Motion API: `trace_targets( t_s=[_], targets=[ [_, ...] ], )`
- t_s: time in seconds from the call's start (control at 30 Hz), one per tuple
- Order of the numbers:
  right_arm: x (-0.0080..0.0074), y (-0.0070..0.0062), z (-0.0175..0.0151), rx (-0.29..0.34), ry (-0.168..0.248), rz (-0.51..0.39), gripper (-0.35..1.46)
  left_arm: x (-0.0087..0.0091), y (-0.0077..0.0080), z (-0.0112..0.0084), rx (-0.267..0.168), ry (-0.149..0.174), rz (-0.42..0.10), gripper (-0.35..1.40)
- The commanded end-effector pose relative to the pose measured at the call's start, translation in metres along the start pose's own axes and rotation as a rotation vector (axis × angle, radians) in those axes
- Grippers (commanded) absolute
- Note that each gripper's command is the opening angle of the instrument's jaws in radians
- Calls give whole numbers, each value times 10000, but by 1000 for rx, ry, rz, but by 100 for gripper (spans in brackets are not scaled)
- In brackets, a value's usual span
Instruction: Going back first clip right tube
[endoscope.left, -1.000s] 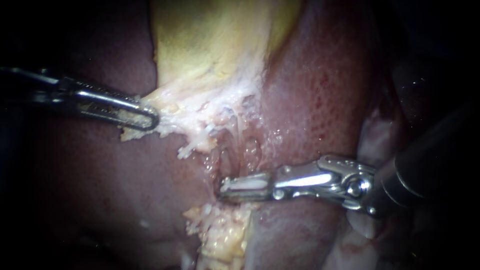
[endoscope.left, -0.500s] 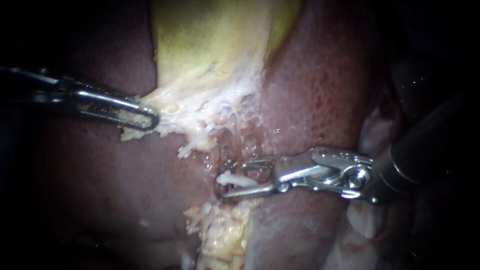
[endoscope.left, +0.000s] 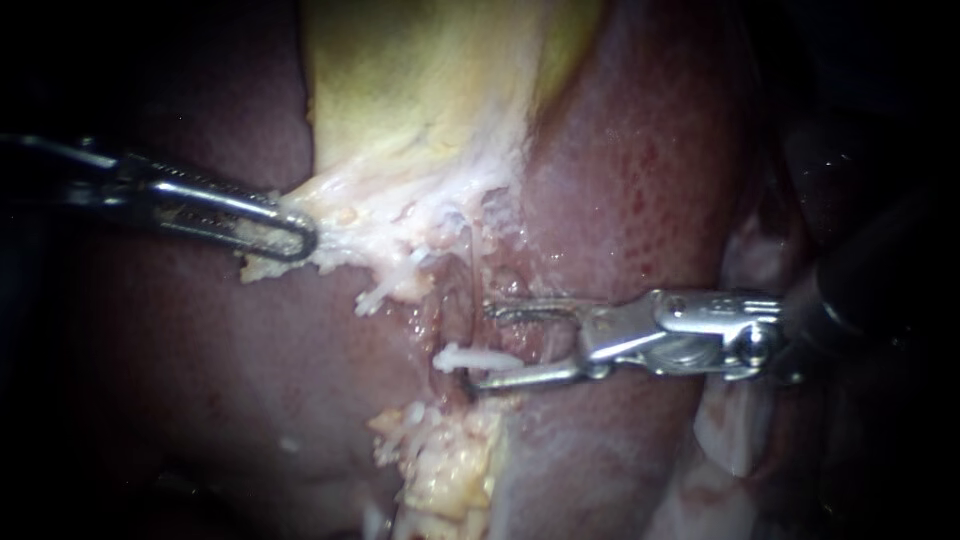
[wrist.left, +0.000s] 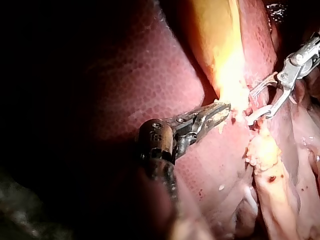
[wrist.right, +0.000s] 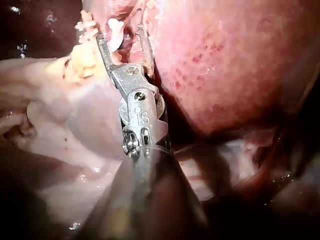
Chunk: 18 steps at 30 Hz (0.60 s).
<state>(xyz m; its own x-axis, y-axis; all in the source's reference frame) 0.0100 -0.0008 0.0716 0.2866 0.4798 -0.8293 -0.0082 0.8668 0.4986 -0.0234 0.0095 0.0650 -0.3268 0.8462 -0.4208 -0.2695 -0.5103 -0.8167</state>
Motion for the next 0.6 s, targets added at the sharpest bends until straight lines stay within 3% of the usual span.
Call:
trace_targets(
  t_s=[0.03,0.17,0.37,0.6],
  targets=[
    [4,1,-9,0,0,-28,49,0,0,-1,-1,0,1,-35],
    [15,4,-37,1,1,-94,50,0,0,-1,-1,0,1,-35],
    [26,5,-68,17,-56,-160,50,0,0,-1,-1,0,1,-35],
    [30,2,-82,21,-73,-189,50,1,0,0,0,0,0,-35]
  ],
)
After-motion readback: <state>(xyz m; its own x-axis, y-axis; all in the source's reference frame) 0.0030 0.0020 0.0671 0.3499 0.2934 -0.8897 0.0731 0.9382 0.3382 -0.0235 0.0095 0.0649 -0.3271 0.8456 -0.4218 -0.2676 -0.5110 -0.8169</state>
